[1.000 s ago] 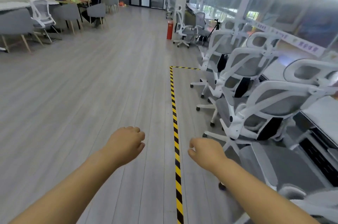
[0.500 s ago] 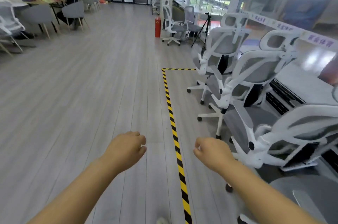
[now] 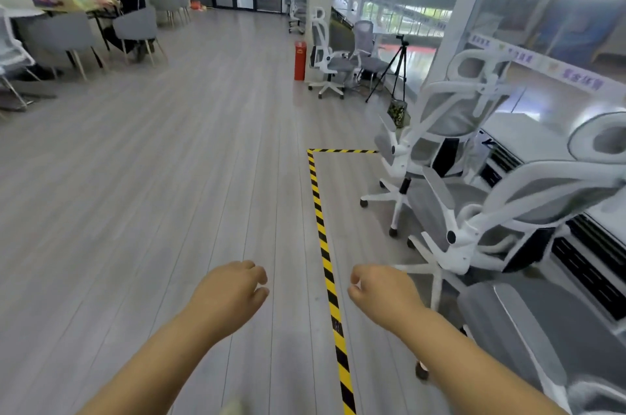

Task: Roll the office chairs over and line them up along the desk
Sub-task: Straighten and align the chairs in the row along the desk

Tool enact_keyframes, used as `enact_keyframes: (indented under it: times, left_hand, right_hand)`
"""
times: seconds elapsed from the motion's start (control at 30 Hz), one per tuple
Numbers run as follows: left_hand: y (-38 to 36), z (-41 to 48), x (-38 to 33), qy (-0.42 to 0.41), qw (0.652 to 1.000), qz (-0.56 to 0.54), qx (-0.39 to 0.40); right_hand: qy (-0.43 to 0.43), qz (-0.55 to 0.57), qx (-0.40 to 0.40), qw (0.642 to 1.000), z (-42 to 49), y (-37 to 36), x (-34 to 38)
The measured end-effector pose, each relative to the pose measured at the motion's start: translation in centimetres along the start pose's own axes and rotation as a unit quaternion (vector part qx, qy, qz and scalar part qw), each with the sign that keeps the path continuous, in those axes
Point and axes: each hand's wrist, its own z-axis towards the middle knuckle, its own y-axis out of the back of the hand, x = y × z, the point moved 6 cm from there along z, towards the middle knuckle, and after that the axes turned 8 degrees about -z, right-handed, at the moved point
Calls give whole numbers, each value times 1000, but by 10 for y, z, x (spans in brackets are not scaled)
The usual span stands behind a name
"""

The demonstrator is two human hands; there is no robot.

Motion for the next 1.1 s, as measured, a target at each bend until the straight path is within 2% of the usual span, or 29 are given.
enact_keyframes:
  times: [0.27, 0.43, 0.67, 1.1]
  left_hand:
    - [36, 204, 109, -35, 999, -4, 9]
    - [61, 330, 139, -61, 998, -2, 28]
    - [42, 475, 119, -135, 989, -11, 59]
    - [33, 787, 12, -221, 974, 8, 55]
  right_hand:
    - [-55, 10, -4, 998, 211, 33, 13]
    - [-97, 23, -15, 995, 307, 60, 2]
    - [-167, 53, 2, 985, 402, 58, -68]
    - [-249, 65, -8, 966, 606, 108, -277]
